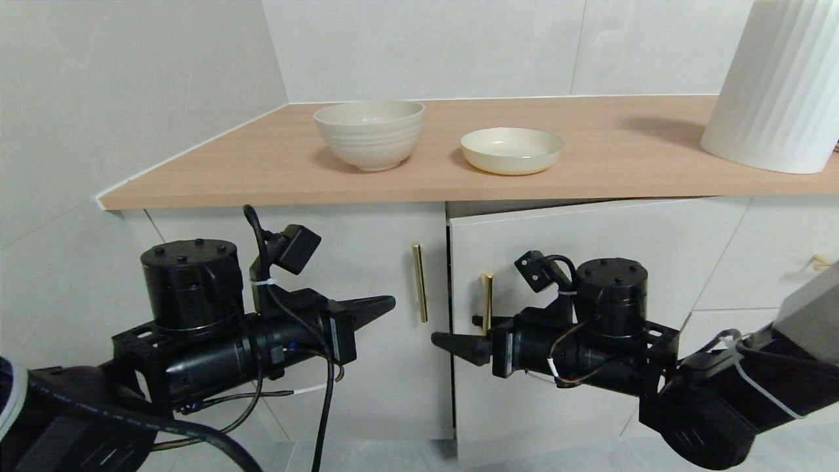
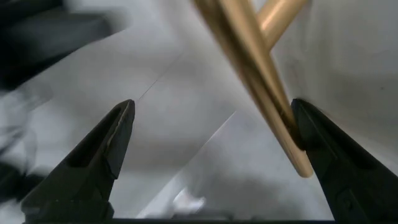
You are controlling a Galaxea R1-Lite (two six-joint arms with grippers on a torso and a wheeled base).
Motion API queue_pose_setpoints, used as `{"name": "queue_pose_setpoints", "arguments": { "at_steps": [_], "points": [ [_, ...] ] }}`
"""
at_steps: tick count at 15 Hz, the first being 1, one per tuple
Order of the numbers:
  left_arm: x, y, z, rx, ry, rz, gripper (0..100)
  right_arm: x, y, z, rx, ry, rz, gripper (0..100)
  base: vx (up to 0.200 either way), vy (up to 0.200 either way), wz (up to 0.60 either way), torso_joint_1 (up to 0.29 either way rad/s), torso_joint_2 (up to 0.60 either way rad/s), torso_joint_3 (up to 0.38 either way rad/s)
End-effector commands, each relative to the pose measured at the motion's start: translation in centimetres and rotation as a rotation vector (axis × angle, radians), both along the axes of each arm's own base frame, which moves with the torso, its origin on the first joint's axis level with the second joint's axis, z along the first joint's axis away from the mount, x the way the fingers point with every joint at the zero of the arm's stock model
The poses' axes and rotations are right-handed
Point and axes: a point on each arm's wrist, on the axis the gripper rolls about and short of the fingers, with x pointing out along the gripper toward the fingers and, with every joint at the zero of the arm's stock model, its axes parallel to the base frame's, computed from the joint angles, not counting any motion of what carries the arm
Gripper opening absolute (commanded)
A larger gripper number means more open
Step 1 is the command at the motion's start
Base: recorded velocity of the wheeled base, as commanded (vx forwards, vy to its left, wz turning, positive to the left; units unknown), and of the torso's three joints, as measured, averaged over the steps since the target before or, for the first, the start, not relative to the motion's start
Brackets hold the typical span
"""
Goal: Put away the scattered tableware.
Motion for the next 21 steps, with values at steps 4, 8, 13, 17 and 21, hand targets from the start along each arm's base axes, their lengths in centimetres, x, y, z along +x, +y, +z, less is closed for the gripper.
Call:
{"name": "queue_pose_setpoints", "arguments": {
  "at_steps": [4, 8, 13, 17, 21],
  "points": [
    [3.4, -3.7, -3.1, 0.042, 0.058, -0.039, 0, -4.6, -3.0, 2.9, 0.035, -0.029, 0.064, 100, 0.0, 0.0, 0.0, 0.0, 0.0, 0.0],
    [5.2, -7.6, -5.6, 0.038, 0.009, -0.03, 0, -5.9, -3.3, 2.9, 0.031, -0.023, 0.087, 100, 0.0, 0.0, 0.0, 0.0, 0.0, 0.0],
    [4.3, -11.7, -5.5, -0.005, -0.056, -0.132, 0, -6.3, -3.7, 2.9, 0.028, -0.015, 0.106, 100, 0.0, 0.0, 0.0, 0.0, 0.0, 0.0],
    [3.6, -12.2, -5.2, -0.028, -0.103, -0.115, 0, -7.1, -5.5, 2.2, 0.002, 0.002, 0.073, 100, 0.0, 0.0, 0.0, 0.0, 0.0, 0.0],
    [3.0, -11.9, -4.6, -0.033, -0.112, -0.118, 0, -7.8, -8.0, 1.9, -0.016, 0.009, -0.029, 100, 0.0, 0.0, 0.0, 0.0, 0.0, 0.0]
  ]
}}
